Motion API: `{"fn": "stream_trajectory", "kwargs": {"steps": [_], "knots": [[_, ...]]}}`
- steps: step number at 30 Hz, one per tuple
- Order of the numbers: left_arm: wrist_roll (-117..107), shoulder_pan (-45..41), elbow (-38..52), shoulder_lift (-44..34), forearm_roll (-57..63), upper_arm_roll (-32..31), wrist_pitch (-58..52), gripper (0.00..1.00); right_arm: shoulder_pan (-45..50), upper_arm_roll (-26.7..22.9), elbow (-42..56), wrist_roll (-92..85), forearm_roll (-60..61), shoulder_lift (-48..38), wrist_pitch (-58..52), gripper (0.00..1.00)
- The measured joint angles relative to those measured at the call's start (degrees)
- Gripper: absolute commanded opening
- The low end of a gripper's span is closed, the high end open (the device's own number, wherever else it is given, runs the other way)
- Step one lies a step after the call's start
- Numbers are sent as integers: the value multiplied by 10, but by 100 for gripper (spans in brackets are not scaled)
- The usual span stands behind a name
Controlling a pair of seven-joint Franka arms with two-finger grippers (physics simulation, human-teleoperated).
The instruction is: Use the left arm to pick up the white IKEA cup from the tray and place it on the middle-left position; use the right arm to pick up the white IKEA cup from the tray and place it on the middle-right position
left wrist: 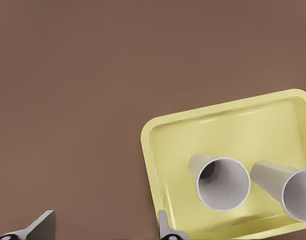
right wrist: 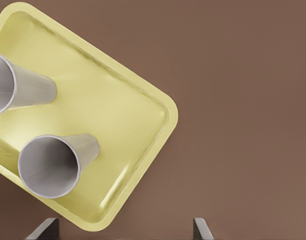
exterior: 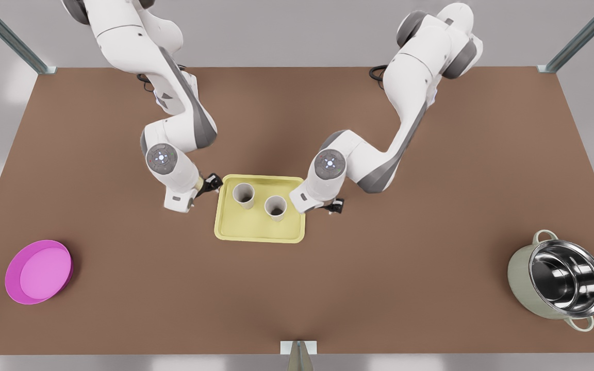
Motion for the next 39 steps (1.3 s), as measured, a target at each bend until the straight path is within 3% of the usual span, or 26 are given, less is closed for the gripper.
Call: {"fn": "stream_trajectory", "kwargs": {"steps": [8, 21, 31, 35, 37, 39], "knots": [[-124, -74, 96, 99, 40, 11, 79, 100, 12, 35, -17, -1, 23, 41, 119, 100], [-241, -90, -1, 103, 108, 11, 129, 100, 13, 36, -23, 14, 28, 103, 185, 100], [-294, -90, -2, 124, 119, 11, 183, 98, 16, 41, -29, 18, 30, 119, 191, 100], [-311, -87, 2, 125, 118, 12, 193, 37, 17, 44, -29, 20, 30, 117, 189, 100], [-318, -86, 2, 123, 117, 12, 196, 17, 17, 46, -30, 21, 29, 117, 188, 100], [-325, -84, 2, 121, 116, 12, 198, 6, 17, 47, -33, 22, 29, 117, 188, 95]]}}
